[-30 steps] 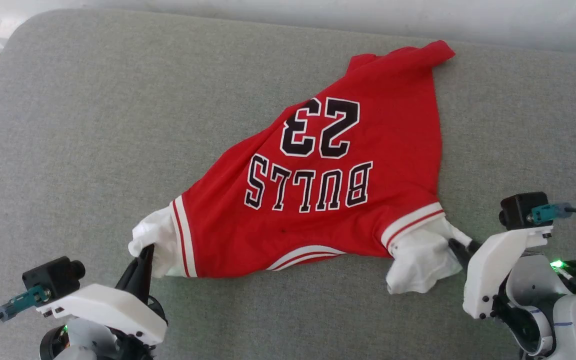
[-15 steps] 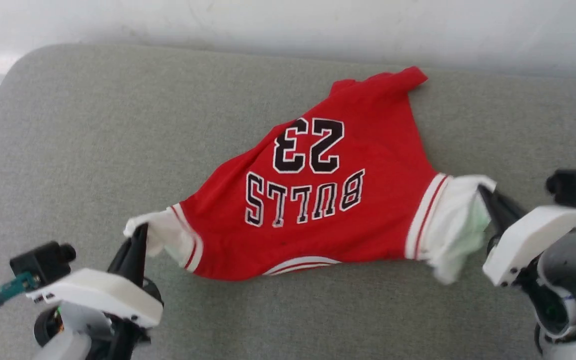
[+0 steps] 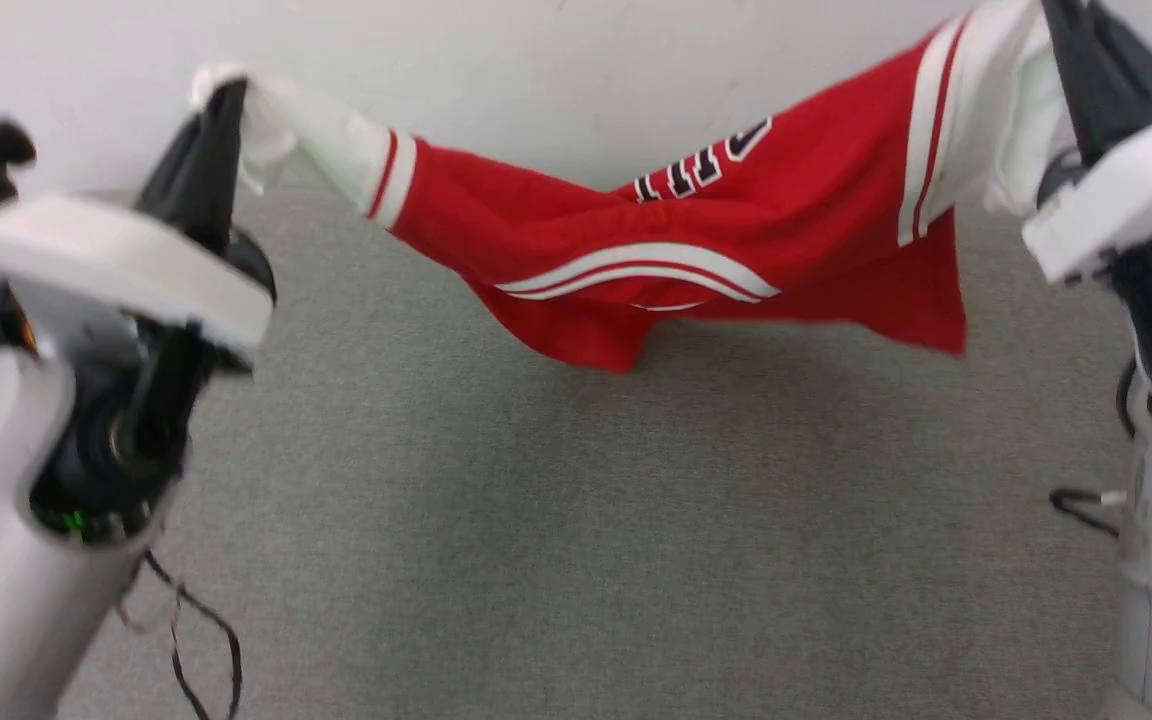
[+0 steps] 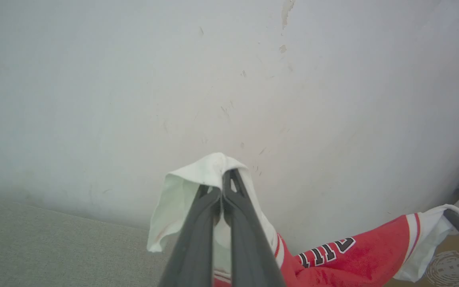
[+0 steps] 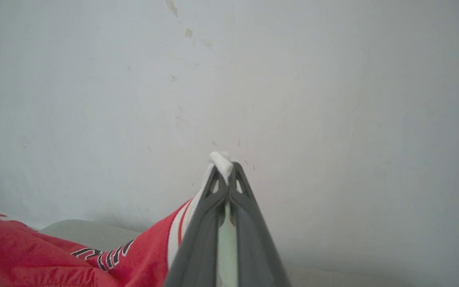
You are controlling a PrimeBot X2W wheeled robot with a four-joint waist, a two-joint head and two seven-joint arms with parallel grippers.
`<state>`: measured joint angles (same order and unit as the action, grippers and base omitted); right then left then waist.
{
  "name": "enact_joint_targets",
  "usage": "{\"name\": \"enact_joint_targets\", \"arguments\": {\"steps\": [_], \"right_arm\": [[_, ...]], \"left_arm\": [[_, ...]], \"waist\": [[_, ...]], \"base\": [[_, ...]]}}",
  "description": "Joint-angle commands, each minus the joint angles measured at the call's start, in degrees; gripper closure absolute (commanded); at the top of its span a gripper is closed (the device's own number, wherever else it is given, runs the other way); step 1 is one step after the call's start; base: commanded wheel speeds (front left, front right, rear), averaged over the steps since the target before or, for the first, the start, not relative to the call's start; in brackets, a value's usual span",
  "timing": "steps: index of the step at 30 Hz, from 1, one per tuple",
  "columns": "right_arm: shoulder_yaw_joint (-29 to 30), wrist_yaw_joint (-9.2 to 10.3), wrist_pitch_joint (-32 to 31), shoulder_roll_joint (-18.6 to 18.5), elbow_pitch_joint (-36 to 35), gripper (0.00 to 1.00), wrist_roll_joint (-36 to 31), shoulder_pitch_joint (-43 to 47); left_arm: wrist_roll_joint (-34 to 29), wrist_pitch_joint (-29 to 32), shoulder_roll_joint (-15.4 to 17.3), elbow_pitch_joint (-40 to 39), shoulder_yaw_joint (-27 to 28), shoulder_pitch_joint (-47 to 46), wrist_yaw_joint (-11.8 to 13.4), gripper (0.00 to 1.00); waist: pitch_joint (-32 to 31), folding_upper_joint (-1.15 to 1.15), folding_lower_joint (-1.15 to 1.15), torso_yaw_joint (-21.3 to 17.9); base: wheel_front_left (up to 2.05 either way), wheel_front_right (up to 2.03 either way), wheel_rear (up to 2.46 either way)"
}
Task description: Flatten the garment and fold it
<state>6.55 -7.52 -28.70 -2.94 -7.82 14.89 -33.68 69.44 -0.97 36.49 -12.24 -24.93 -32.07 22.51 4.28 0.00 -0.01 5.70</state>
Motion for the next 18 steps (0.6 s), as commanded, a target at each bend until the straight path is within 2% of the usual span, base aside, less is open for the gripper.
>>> {"name": "enact_joint_targets", "arguments": {"steps": [1,3,9,18], "right_arm": [[-0.62,0.03,-0.68,0.06,1.00,1.00,-0.49,-2.71],[-1.16,0.03,-1.46,0.06,2.74,1.00,-1.01,-6.27],[-1.78,0.03,-2.59,0.06,9.83,1.00,-1.99,-15.53],[-2.82,0.03,-2.82,0.06,23.48,1.00,-4.65,-27.28]], "left_arm": [[-1.42,1.57,0.37,1.33,-0.79,-3.61,0.43,1.00],[-2.64,4.13,0.21,3.77,-2.23,-8.59,0.63,1.00],[-1.96,10.17,-2.87,14.22,-3.66,-20.59,0.82,1.00],[-4.44,14.57,-2.80,26.43,-5.56,-30.85,1.46,1.00]], "waist": [[-1.56,0.00,0.01,-1.67],[-1.86,0.00,0.01,-2.17],[-1.57,0.00,0.01,-3.62],[3.74,0.00,0.01,-5.82]], "base": [[0.00,0.00,0.00],[0.00,0.00,0.00],[0.00,0.00,0.00],[0.00,0.00,0.00]]}}
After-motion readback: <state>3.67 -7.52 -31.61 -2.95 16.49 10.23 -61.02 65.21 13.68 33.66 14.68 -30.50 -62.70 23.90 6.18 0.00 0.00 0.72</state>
